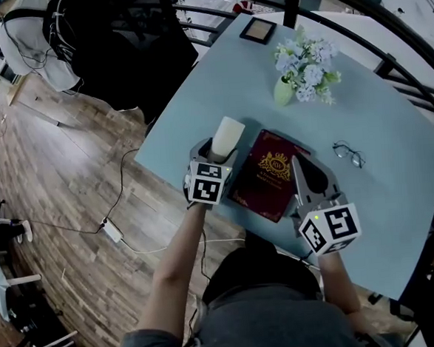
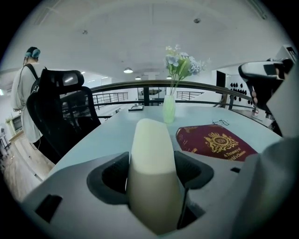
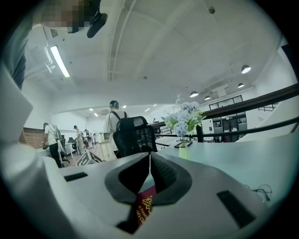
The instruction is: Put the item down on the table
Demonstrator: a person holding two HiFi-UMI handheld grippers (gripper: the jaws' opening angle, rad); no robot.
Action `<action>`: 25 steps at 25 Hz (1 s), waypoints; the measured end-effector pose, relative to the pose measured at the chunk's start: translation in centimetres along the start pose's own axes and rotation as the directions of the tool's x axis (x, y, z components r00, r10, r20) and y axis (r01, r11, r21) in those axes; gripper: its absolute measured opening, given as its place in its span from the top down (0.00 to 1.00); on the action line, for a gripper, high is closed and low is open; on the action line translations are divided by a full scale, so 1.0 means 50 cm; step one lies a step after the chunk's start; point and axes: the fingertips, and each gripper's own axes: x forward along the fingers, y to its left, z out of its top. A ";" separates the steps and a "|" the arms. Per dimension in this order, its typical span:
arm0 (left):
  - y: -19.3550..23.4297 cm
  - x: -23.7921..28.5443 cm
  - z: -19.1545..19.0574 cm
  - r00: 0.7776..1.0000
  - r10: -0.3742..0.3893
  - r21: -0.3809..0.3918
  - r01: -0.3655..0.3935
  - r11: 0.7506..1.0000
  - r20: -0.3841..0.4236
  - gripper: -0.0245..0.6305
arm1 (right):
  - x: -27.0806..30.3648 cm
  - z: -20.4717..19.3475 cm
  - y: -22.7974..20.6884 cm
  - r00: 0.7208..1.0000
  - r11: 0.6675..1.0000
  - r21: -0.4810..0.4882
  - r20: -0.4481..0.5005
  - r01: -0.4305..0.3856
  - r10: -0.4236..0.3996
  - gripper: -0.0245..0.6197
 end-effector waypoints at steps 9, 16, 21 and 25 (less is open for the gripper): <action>-0.002 0.049 -0.038 0.997 -0.011 0.018 0.013 1.000 -0.077 0.49 | -0.004 -0.006 -0.006 1.000 1.000 0.006 -0.007 0.007 -0.007 0.96; -0.004 0.060 -0.063 0.990 -0.021 0.003 0.021 1.000 -0.136 0.49 | -0.007 -0.010 -0.010 1.000 1.000 0.005 -0.007 0.008 -0.008 0.96; -0.002 0.065 -0.063 0.990 -0.033 -0.014 0.031 0.999 -0.134 0.49 | -0.008 -0.013 -0.012 1.000 1.000 0.015 -0.008 0.005 -0.005 0.96; -0.003 0.061 -0.060 0.989 -0.037 -0.015 0.035 0.999 -0.144 0.49 | -0.004 -0.011 -0.006 1.000 1.000 0.020 -0.006 -0.006 0.006 0.96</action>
